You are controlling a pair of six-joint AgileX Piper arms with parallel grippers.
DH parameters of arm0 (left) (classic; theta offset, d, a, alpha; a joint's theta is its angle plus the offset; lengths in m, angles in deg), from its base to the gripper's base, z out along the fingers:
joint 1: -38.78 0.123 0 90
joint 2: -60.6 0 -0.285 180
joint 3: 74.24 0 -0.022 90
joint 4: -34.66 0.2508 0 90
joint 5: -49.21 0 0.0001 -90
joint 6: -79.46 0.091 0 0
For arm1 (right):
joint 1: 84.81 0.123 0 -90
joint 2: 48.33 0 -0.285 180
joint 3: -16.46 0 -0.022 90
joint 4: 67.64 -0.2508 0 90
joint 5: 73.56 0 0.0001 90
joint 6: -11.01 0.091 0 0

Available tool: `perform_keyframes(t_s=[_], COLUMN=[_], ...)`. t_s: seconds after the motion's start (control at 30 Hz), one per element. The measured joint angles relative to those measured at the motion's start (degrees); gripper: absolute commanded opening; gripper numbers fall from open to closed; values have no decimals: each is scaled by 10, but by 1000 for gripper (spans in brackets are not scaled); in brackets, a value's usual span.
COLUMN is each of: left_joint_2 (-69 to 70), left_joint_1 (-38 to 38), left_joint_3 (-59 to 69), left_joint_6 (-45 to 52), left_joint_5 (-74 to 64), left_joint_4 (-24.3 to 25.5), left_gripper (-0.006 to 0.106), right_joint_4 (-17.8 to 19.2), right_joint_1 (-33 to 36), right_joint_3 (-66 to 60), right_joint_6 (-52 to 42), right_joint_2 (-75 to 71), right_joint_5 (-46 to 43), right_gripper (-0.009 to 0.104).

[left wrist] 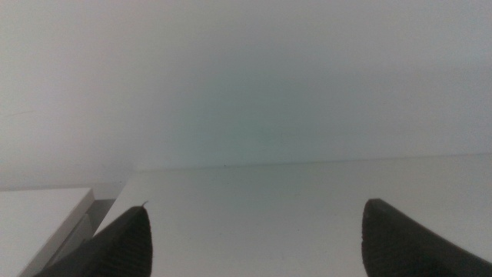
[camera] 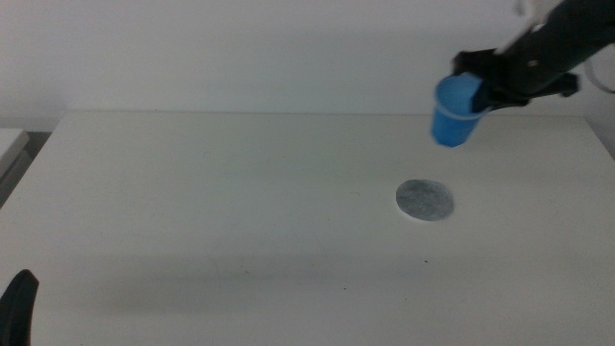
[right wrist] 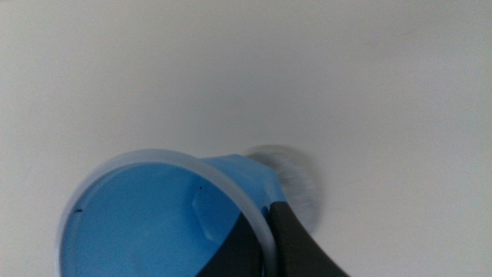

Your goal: Place an empty cup on a cup mat.

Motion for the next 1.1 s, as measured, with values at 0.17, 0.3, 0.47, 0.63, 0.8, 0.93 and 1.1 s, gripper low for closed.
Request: perform_keyframes(t_s=[0.17,0.3,0.47,0.63,0.8,0.93,1.1], left_joint_2=[0,0,0,0,0,0,0], left_joint_1=[0,0,0,0,0,0,0], left_joint_3=[0,0,0,0,0,0,0], left_joint_6=[0,0,0,0,0,0,0], left_joint_5=[0,0,0,0,0,0,0], left_joint_4=[0,0,0,0,0,0,0], left_gripper=[94,94,94,94,94,94,94], right_joint_4=[-6,-7,2,9,13,16,17], right_joint_1=[37,45,45,45,38,34,34], right_joint_3=[14,15,15,15,15,15,15], right_joint_6=[3,3,5,5,5,5,5], right_joint_2=[40,68,84,99,114,128,141], right_joint_5=[3,6,7,5,-6,-11,-11], right_gripper=[-3,-3,-3,-3,-3,-3,-3])
